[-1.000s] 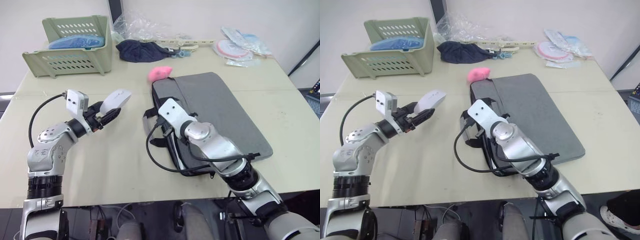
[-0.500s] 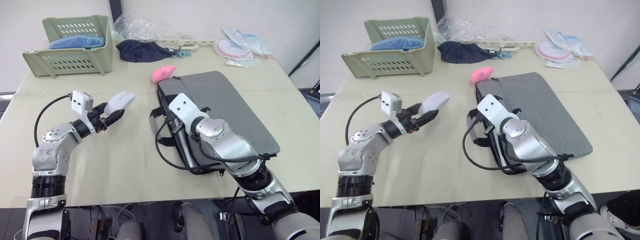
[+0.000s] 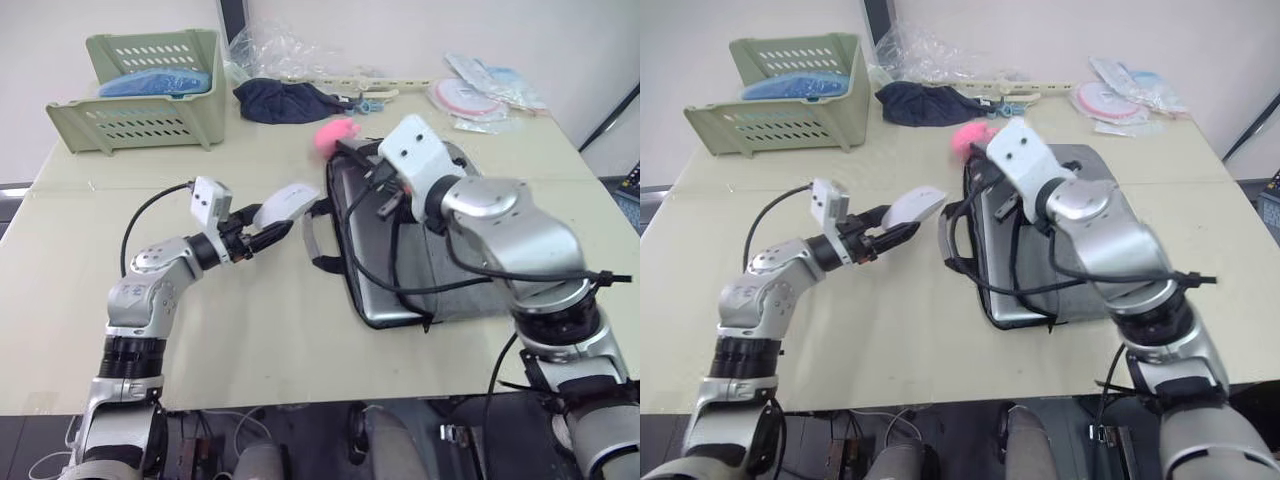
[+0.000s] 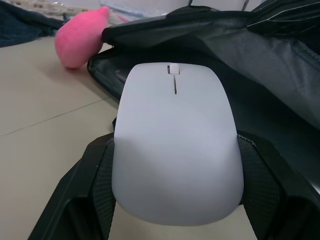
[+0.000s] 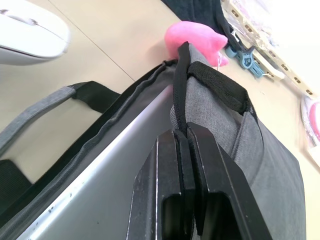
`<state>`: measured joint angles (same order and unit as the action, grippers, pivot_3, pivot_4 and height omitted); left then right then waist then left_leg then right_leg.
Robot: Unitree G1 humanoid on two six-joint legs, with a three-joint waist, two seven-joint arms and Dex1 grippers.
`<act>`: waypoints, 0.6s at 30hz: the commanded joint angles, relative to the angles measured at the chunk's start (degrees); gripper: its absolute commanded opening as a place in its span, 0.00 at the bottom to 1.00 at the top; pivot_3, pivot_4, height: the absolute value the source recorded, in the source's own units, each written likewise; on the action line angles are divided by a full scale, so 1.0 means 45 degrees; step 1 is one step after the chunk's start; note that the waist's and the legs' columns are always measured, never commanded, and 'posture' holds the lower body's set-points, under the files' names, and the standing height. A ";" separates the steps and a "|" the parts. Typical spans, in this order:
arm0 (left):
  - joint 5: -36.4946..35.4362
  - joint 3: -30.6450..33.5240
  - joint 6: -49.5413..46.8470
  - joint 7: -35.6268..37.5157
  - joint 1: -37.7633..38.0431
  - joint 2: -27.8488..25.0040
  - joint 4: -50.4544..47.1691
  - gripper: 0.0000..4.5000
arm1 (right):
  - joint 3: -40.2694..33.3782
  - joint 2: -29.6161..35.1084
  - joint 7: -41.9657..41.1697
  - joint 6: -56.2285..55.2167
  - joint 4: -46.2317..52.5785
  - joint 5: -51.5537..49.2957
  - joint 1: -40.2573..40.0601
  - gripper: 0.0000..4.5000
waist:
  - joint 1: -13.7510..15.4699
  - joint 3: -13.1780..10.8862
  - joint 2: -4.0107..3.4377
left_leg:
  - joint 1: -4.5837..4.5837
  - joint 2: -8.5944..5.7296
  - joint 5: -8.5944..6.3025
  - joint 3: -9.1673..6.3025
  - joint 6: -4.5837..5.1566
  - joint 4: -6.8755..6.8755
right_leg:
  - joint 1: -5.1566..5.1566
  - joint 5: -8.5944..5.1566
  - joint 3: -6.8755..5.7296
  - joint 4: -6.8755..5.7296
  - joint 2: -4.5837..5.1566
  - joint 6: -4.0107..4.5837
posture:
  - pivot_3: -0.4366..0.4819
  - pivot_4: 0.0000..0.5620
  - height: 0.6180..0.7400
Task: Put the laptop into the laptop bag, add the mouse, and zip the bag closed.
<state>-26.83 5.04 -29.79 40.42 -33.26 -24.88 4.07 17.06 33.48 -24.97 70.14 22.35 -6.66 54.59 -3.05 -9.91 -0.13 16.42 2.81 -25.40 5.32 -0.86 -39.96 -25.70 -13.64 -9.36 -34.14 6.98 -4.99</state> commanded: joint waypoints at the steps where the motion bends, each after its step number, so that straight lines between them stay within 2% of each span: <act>1: 0.0089 -0.0234 0.0424 0.0411 -0.0548 0.0184 0.0357 0.61 | -0.0272 0.0490 -0.0832 -0.0614 0.0523 -0.0267 0.0450 0.00 | -0.0007 0.0000 0.0000 | -0.0001 0.0000 0.0000 0.0000 0.0000 0.0001 | 0.0000 0.0000 -0.0001 0.0000 0.0000 0.0000 | 0.48 0.27 1.00; 12: 0.0774 -0.1256 0.1650 0.1716 -0.2247 0.1162 0.2792 0.61 | -0.0207 0.1250 -0.2123 -0.1374 0.0231 -0.0551 0.1542 0.00 | -0.0043 -0.0004 -0.0005 | 0.0001 0.0000 0.0002 0.0005 0.0003 -0.0001 | -0.0002 0.0001 -0.0003 -0.0001 -0.0001 -0.0002 | 0.48 0.27 1.00; 18: 0.1053 -0.1697 0.2191 0.2166 -0.2675 0.1986 0.3857 0.61 | -0.0442 0.1116 -0.2358 -0.1235 -0.0136 -0.0822 0.2305 0.00 | -0.0034 -0.0005 -0.0007 | 0.0009 -0.0001 0.0004 0.0004 0.0007 -0.0010 | -0.0003 0.0004 -0.0004 -0.0001 -0.0002 -0.0005 | 0.48 0.27 1.00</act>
<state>-22.63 -2.01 -21.61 48.89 -44.14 -16.47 21.37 17.69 38.36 -34.73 66.36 19.61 -10.26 61.94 -3.20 -9.93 -0.16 16.48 2.80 -25.38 5.33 -0.82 -40.00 -25.71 -13.62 -9.39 -34.13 6.98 -5.01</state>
